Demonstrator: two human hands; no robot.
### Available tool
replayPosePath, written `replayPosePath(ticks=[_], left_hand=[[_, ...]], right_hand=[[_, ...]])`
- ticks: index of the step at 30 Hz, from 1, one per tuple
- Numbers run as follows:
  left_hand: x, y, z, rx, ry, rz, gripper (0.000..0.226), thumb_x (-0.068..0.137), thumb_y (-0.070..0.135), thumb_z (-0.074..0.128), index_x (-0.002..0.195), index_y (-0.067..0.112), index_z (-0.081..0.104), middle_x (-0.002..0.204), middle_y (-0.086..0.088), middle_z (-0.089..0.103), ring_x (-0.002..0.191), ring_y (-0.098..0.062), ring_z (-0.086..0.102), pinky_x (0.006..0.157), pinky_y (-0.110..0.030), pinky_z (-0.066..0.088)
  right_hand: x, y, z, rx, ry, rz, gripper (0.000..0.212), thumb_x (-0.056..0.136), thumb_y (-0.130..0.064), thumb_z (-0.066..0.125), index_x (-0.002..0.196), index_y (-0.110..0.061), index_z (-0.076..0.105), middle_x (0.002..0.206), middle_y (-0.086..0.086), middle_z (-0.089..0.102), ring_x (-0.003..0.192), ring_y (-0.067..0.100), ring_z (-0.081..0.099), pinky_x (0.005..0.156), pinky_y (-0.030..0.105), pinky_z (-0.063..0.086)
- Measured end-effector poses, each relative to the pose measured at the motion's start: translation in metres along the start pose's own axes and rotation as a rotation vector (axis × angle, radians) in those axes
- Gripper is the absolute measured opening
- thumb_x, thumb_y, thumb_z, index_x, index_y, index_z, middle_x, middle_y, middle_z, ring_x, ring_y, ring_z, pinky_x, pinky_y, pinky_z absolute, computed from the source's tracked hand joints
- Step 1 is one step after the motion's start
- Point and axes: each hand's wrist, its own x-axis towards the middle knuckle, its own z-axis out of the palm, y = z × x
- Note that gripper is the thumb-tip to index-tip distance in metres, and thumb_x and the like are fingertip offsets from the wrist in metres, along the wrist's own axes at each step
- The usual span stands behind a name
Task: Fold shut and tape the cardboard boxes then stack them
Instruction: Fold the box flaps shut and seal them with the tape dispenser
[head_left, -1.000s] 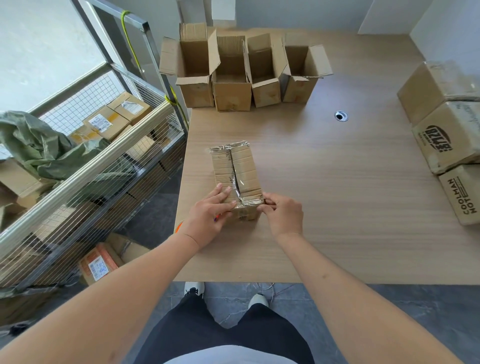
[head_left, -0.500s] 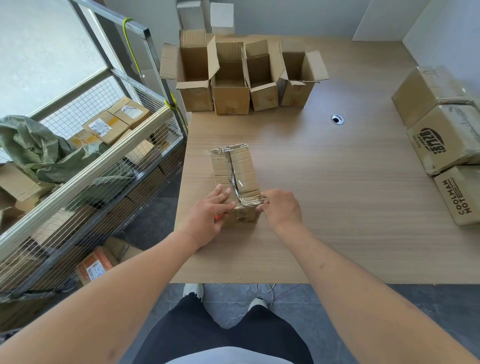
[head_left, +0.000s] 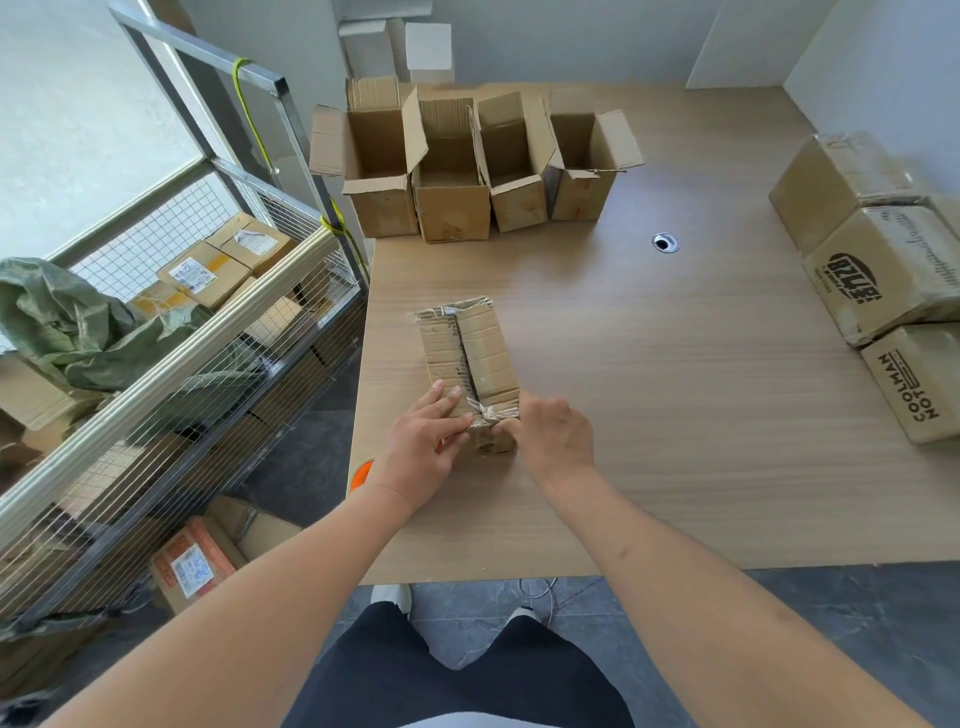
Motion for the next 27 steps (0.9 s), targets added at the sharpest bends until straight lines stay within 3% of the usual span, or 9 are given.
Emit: replayPosePath(ticks=[4, 9, 13, 16, 19, 21, 23, 25, 27], left_hand=[[0.003, 0.006, -0.002, 0.028, -0.029, -0.023, 0.03, 0.087, 0.0, 0.076, 0.117, 0.008, 0.077, 0.143, -0.014, 0.058, 0.146, -0.032, 0.042, 0.121, -0.042, 0.034], [0.006, 0.025, -0.004, -0.161, -0.174, -0.126, 0.052, 0.09, -0.015, 0.05, 0.137, 0.002, 0.063, 0.155, -0.011, 0.047, 0.154, -0.021, 0.026, 0.124, -0.043, 0.029], [0.014, 0.046, 0.001, -0.282, -0.315, -0.168, 0.058, 0.088, -0.01, 0.047, 0.143, 0.007, 0.055, 0.149, -0.007, 0.053, 0.151, -0.018, 0.033, 0.115, -0.046, 0.042], [0.021, 0.056, 0.001, -0.328, -0.305, -0.167, 0.056, 0.086, 0.004, 0.052, 0.14, 0.016, 0.059, 0.146, 0.001, 0.055, 0.117, -0.025, 0.064, 0.099, -0.042, 0.052], [0.032, 0.054, -0.001, -0.225, -0.237, -0.079, 0.054, 0.089, -0.007, 0.056, 0.137, 0.016, 0.063, 0.157, 0.003, 0.045, 0.118, -0.016, 0.057, 0.104, -0.026, 0.047], [0.04, 0.051, -0.004, -0.12, -0.191, -0.011, 0.054, 0.087, -0.013, 0.058, 0.136, 0.009, 0.064, 0.156, -0.005, 0.045, 0.138, -0.02, 0.049, 0.109, -0.01, 0.03], [0.046, 0.047, -0.008, -0.085, -0.16, -0.013, 0.052, 0.088, -0.015, 0.057, 0.135, 0.005, 0.064, 0.159, -0.011, 0.041, 0.149, -0.023, 0.036, 0.11, -0.002, 0.017], [0.049, 0.043, -0.01, -0.066, -0.156, -0.033, 0.051, 0.091, -0.01, 0.059, 0.139, 0.008, 0.061, 0.162, -0.01, 0.034, 0.154, -0.024, 0.025, 0.113, -0.003, 0.01], [0.05, 0.035, -0.009, 0.021, -0.213, -0.001, 0.055, 0.094, 0.0, 0.063, 0.147, 0.016, 0.055, 0.167, -0.005, 0.025, 0.157, -0.024, 0.014, 0.121, -0.019, 0.013]], right_hand=[[-0.003, 0.0, -0.005, 0.045, -0.034, 0.021, 0.049, 0.085, -0.056, 0.074, 0.115, -0.018, 0.065, 0.104, 0.011, 0.073, 0.101, 0.034, 0.069, 0.078, 0.037, 0.052], [-0.003, 0.003, -0.018, 0.177, -0.11, 0.159, 0.106, 0.076, -0.07, 0.074, 0.156, -0.025, 0.022, 0.129, 0.013, 0.055, 0.12, 0.034, 0.057, 0.095, 0.041, 0.049], [-0.002, 0.015, -0.023, 0.021, -0.063, 0.134, 0.09, 0.078, -0.071, 0.07, 0.148, -0.029, 0.034, 0.133, 0.01, 0.04, 0.124, 0.033, 0.046, 0.1, 0.042, 0.043], [-0.001, 0.022, -0.021, -0.04, -0.099, 0.106, 0.09, 0.077, -0.069, 0.07, 0.15, -0.026, 0.039, 0.141, 0.012, 0.038, 0.133, 0.033, 0.036, 0.109, 0.041, 0.037], [0.0, 0.03, -0.023, -0.149, -0.111, 0.07, 0.096, 0.072, -0.07, 0.072, 0.15, -0.026, 0.039, 0.151, 0.013, 0.033, 0.142, 0.035, 0.027, 0.115, 0.041, 0.031], [0.002, 0.035, -0.026, -0.231, -0.097, 0.041, 0.086, 0.076, -0.059, 0.077, 0.147, -0.026, 0.042, 0.15, 0.011, 0.036, 0.142, 0.036, 0.027, 0.116, 0.041, 0.031], [0.003, 0.042, -0.027, -0.283, -0.088, 0.016, 0.065, 0.088, -0.027, 0.073, 0.146, -0.022, 0.045, 0.144, 0.01, 0.042, 0.142, 0.038, 0.03, 0.112, 0.04, 0.035], [0.002, 0.049, -0.026, -0.275, -0.071, 0.0, 0.061, 0.091, -0.006, 0.062, 0.147, -0.02, 0.045, 0.141, 0.006, 0.045, 0.135, 0.036, 0.039, 0.103, 0.038, 0.042], [0.0, 0.056, -0.023, -0.201, -0.047, -0.009, 0.063, 0.093, 0.0, 0.058, 0.15, -0.021, 0.042, 0.146, 0.002, 0.043, 0.133, 0.031, 0.041, 0.098, 0.037, 0.046]])
